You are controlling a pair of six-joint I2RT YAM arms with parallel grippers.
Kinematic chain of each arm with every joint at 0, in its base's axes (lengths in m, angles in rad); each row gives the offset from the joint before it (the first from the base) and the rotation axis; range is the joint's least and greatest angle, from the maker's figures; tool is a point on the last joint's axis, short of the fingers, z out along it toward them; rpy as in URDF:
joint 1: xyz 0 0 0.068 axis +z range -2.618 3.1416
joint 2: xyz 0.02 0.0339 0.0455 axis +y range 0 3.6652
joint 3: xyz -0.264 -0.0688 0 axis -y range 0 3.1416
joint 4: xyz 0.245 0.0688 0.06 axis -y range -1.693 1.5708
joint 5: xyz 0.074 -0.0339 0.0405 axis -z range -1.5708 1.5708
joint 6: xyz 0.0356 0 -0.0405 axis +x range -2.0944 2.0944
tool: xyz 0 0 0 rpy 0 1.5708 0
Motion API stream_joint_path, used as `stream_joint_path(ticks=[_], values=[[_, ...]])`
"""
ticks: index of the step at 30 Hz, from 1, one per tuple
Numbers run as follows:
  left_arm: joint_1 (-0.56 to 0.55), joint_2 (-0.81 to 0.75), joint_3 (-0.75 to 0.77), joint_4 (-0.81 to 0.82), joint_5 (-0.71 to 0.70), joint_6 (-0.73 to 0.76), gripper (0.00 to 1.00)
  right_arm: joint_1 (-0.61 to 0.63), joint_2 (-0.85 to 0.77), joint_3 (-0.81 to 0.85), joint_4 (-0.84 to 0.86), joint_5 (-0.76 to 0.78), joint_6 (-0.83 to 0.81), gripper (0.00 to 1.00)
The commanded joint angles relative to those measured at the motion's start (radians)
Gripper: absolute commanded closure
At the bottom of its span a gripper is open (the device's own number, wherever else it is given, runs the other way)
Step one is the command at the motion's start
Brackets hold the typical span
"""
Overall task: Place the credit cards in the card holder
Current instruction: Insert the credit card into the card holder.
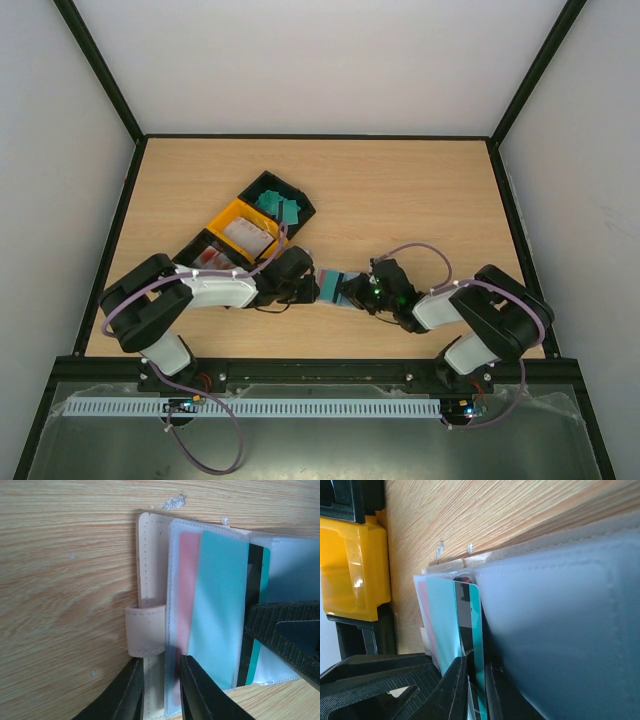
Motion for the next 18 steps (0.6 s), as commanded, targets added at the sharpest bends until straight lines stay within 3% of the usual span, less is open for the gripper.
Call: stream_joint_path(ticks=[1, 7, 13, 18], values=[[-0.012, 0.007, -0.036, -0.054, 0.021, 0.002, 0.77, 0.035, 0.032, 0.035, -0.024, 0.003, 0.001, 0.9], [-0.012, -0.003, -0.044, -0.055, 0.018, 0.003, 0.77, 0.039, -0.024, 0.058, -0.145, 0.045, -0.034, 0.84], [-0.012, -0.009, -0.051, -0.049, 0.016, 0.001, 0.77, 0.039, -0.126, 0.071, -0.295, 0.131, -0.073, 0.64], [-0.012, -0.003, -0.05, -0.038, 0.023, 0.004, 0.77, 0.044, -0.088, 0.108, -0.329, 0.129, -0.097, 0.63]])
